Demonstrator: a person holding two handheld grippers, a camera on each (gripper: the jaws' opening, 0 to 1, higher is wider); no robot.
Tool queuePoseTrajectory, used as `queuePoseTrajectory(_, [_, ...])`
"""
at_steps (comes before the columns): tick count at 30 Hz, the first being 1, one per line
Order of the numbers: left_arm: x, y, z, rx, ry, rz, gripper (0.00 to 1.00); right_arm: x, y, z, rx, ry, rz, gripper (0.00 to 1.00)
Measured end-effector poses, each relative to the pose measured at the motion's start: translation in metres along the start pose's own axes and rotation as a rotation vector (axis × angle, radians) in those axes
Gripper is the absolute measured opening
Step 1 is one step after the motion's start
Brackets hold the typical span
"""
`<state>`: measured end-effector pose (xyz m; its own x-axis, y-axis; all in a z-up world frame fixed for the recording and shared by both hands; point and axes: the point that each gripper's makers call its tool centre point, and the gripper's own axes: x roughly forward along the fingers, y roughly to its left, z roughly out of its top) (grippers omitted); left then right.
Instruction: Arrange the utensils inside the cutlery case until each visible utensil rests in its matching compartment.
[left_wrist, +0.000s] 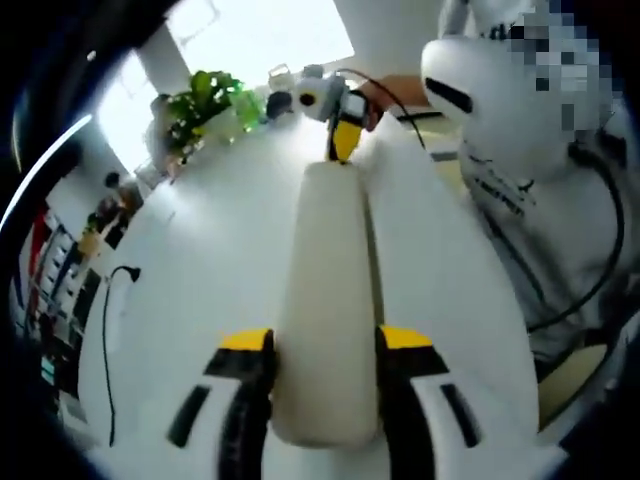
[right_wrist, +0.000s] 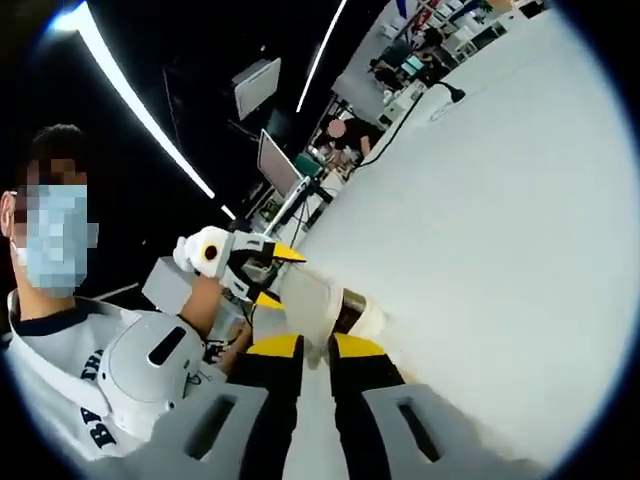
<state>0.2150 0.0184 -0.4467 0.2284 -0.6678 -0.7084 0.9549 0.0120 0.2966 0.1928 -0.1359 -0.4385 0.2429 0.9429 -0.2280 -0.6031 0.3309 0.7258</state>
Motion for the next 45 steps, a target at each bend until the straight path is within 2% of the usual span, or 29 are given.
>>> queuePoseTrajectory(1, [0.001,0.0,0.0,-0.014,-0.007,-0.005,0.42,-0.001,-0.002,0.004,-0.033,-0.009,-0.003,0.17])
queuePoseTrajectory(3, [0.002,0.001,-0.002,-0.017,-0.015,-0.009,0.42,-0.005,-0.008,0.001,-0.092,0.027,-0.035,0.18])
queuePoseTrajectory(6, [0.002,0.0,-0.001,-0.022,-0.021,-0.018,0.42,-0.007,-0.014,0.002,-0.143,0.043,-0.072,0.22])
queuePoseTrajectory(9, [0.002,0.001,-0.002,-0.036,-0.032,-0.028,0.42,-0.012,-0.026,0.011,-0.259,0.046,-0.132,0.32])
queuePoseTrajectory(10, [0.001,0.002,-0.002,-0.037,-0.033,-0.029,0.42,-0.011,-0.025,0.014,-0.324,0.04,-0.129,0.38])
queuePoseTrajectory(12, [0.002,0.001,-0.002,-0.041,-0.032,-0.034,0.42,-0.006,-0.013,0.024,-0.495,0.001,-0.095,0.61])
queuePoseTrajectory(13, [0.002,0.002,-0.002,-0.045,-0.034,-0.037,0.42,-0.003,-0.011,0.025,-0.549,0.005,-0.095,0.7])
queuePoseTrajectory(14, [0.001,0.002,-0.003,-0.051,-0.033,-0.042,0.42,-0.001,-0.008,0.024,-0.605,0.024,-0.09,0.74])
queuePoseTrajectory(16, [0.002,0.002,-0.003,-0.061,-0.033,-0.053,0.42,0.003,-0.006,0.022,-0.695,0.05,-0.073,0.71])
queuePoseTrajectory(18, [0.002,0.002,-0.003,-0.069,-0.031,-0.061,0.42,0.006,-0.01,0.019,-0.741,0.091,-0.072,0.64])
queuePoseTrajectory(22, [0.003,0.002,-0.003,-0.079,-0.028,-0.076,0.42,0.008,-0.013,0.013,-0.752,0.124,-0.015,0.5])
queuePoseTrajectory(25, [0.002,0.003,-0.004,-0.091,-0.023,-0.094,0.42,0.006,-0.011,0.015,-0.759,0.112,0.014,0.42])
queuePoseTrajectory(31, [0.003,0.002,-0.005,-0.09,-0.001,-0.114,0.42,0.0,-0.013,0.015,-0.773,0.116,0.021,0.4])
queuePoseTrajectory(32, [0.003,0.002,-0.004,-0.092,0.005,-0.12,0.42,0.025,-0.007,0.013,-0.766,0.12,0.019,0.4])
queuePoseTrajectory(39, [-0.002,0.011,0.0,-0.094,0.011,-0.147,0.42,0.031,-0.003,0.017,-0.706,0.126,0.013,0.4])
queuePoseTrajectory(42, [0.0,0.008,-0.002,-0.127,0.022,-0.175,0.42,0.031,-0.003,0.018,-0.669,0.138,0.023,0.4])
queuePoseTrajectory(45, [-0.001,0.009,-0.002,-0.129,0.022,-0.174,0.42,0.032,0.001,0.018,-0.655,0.138,0.036,0.4])
